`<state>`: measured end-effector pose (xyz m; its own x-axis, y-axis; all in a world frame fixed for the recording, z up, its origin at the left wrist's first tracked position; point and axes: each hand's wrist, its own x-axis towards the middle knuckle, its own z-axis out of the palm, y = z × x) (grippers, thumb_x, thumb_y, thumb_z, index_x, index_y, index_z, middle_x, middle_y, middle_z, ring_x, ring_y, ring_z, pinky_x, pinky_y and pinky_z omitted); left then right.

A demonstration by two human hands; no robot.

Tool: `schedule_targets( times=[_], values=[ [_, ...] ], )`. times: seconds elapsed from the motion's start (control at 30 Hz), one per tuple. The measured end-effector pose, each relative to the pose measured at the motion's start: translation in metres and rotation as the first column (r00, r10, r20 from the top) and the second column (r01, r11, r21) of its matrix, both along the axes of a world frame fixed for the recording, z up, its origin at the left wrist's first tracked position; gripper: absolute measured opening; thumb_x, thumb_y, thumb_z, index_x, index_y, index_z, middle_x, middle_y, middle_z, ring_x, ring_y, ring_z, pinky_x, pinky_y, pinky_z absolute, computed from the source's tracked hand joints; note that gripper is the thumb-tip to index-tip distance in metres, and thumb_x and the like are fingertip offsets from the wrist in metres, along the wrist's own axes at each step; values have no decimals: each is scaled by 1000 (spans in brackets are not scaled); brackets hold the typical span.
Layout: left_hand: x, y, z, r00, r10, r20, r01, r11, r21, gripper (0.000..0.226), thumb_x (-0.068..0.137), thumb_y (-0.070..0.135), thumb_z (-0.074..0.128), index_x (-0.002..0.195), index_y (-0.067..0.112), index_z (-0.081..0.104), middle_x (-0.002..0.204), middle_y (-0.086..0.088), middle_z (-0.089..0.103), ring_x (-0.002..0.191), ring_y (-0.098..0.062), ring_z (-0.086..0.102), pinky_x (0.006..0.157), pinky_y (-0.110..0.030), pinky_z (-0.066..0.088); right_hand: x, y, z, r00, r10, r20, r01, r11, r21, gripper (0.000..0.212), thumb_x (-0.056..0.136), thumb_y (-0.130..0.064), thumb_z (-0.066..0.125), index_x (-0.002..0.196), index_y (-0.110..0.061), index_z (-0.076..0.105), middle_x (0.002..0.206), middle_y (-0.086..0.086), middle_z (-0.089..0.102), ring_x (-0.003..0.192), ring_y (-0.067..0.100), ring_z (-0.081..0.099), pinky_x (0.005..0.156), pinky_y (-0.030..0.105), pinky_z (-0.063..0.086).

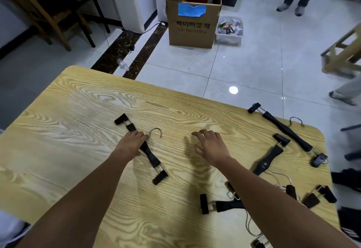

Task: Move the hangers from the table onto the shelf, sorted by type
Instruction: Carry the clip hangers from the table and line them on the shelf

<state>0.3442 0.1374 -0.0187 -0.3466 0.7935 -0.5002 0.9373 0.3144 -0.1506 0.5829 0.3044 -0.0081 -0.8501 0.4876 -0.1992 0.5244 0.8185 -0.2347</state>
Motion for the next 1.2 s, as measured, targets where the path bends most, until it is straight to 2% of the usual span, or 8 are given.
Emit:
schedule_targets(
  times=[0.13, 0.3, 0.47, 0.67, 0.8, 0.93, 1.2],
  values=[
    [-3, 9, -10, 996, -50, -74, 53, 998, 31, 52, 85, 27, 64, 130, 17, 41, 133, -1, 42, 126, -21, 37, 104, -31, 29, 2, 7, -6, 1000, -18, 8, 18, 1000, -21, 46, 97, -35, 43, 142, -26, 36, 140, 3, 42, 126, 24, 40, 109, 36, 21],
    [-5, 16, -10, 986, -158, -57, 160, 986, 41, 46, 88, 38, 57, 128, 19, 44, 128, 0, 45, 123, -20, 39, 101, -31, 28, 15, 21, -4, 998, -63, 15, 63, 998, -7, 46, 97, -35, 43, 141, -25, 38, 139, 3, 43, 124, 24, 41, 108, 36, 23],
    [11, 45, 9, 994, -53, 96, 40, 990, 134, 43, 90, 42, 56, 126, 20, 45, 125, 2, 45, 120, -17, 41, 106, -33, 26, 37, 46, 12, 991, -135, 12, 134, 990, 53, 45, 97, -36, 41, 141, -24, 38, 139, 4, 44, 124, 26, 42, 105, 37, 27],
    [53, 97, 40, 956, 24, 293, -134, 923, 361, 30, 85, 29, 67, 108, 16, 53, 104, 4, 48, 105, -18, 52, 85, -29, 29, 90, 84, 32, 950, -310, 38, 303, 945, 122, 46, 98, -37, 39, 142, -24, 34, 142, 5, 41, 129, 27, 38, 105, 38, 29],
    [94, 140, 52, 946, 9, 324, -143, 909, 391, 35, 82, 32, 70, 108, 16, 53, 106, 2, 50, 102, -18, 53, 91, -34, 33, 137, 111, 39, 910, -410, 56, 400, 907, 134, 47, 98, -39, 39, 142, -23, 34, 142, 6, 41, 130, 27, 36, 106, 39, 29],
    [145, 184, 54, 941, -46, 337, -104, 904, 414, 35, 79, 34, 72, 103, 18, 52, 98, 8, 46, 99, -17, 53, 88, -33, 31, 182, 139, 39, 874, -481, 64, 470, 872, 134, 45, 97, -35, 39, 140, -20, 36, 139, 9, 42, 127, 29, 38, 104, 39, 30],
    [224, 254, 45, 912, -120, 392, -65, 901, 428, 36, 77, 34, 74, 102, 18, 53, 102, 6, 51, 101, -18, 53, 88, -32, 29, 239, 190, 22, 816, -564, 124, 548, 824, 144, 44, 95, -33, 47, 134, -14, 41, 135, 11, 45, 124, 32, 40, 101, 39, 31]
  ],
)
